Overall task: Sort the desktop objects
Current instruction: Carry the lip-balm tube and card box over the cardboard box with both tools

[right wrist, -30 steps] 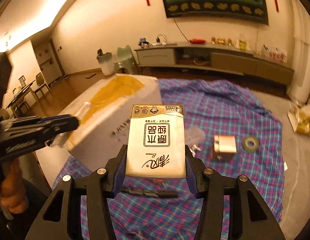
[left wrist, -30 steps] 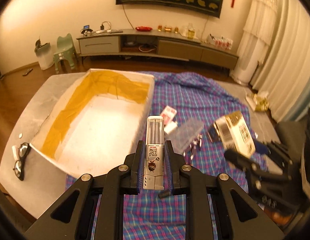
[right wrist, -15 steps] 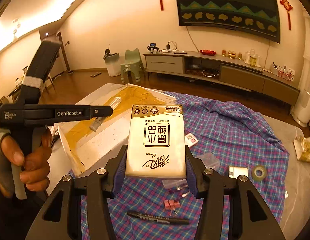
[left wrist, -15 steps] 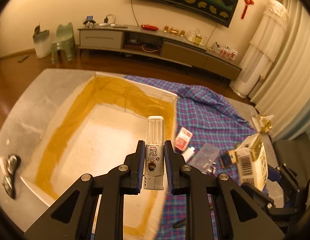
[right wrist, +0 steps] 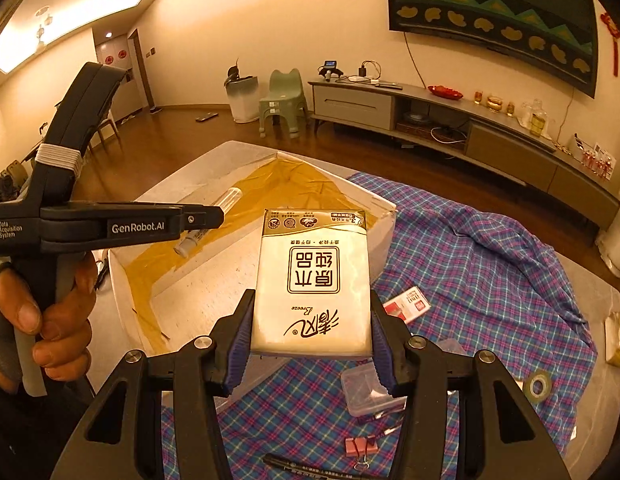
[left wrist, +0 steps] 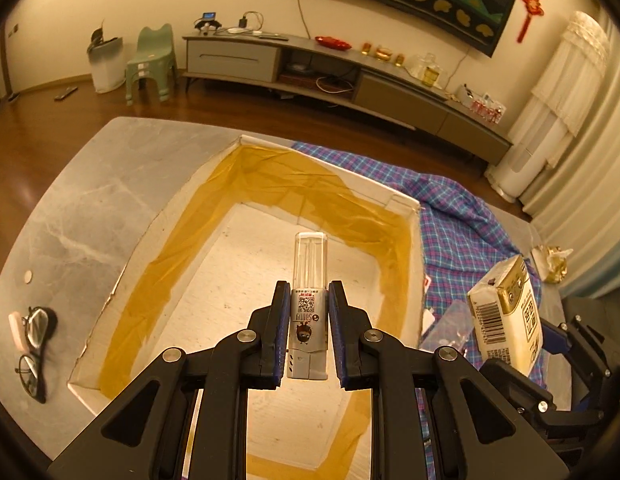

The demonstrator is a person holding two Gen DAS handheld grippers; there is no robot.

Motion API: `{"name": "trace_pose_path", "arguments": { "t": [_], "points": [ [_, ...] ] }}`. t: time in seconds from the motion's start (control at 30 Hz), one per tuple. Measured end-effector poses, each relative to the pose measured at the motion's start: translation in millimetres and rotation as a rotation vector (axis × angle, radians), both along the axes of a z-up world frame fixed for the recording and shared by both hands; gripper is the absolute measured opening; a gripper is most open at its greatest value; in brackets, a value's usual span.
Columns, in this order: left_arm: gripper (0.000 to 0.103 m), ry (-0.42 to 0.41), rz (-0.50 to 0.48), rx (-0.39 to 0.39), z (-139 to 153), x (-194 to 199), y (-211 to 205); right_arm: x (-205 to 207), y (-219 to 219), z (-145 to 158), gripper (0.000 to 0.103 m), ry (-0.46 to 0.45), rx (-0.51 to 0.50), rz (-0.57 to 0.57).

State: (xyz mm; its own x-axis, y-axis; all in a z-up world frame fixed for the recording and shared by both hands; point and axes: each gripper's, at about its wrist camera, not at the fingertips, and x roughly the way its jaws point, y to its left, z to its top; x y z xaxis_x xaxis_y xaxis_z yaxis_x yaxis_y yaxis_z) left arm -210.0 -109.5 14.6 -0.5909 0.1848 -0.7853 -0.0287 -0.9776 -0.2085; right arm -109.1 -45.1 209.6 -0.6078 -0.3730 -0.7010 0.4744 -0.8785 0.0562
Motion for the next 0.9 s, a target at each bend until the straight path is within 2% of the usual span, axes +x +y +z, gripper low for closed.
{"name": "trace_pose_path", "arguments": {
  "t": [0.33, 0.63, 0.9],
  "points": [
    [0.020, -0.047, 0.055, 0.050, -11.7, -26.5, -12.9, -39.9, -27.6, 10.1, 0.053, -0.046, 0.063, 0.045],
    [0.020, -0.120, 0.107, 0.139, -29.8, -48.6, -27.0, -74.9, -53.4, -3.5, 0.053, -0.096, 0.180, 0.078],
    [0.020, -0.206, 0.134, 0.293, -48.6, -64.3, -41.9, -98.9, -72.8, -29.2, 0.053, -0.145, 0.314, 0.114]
  ]
}}
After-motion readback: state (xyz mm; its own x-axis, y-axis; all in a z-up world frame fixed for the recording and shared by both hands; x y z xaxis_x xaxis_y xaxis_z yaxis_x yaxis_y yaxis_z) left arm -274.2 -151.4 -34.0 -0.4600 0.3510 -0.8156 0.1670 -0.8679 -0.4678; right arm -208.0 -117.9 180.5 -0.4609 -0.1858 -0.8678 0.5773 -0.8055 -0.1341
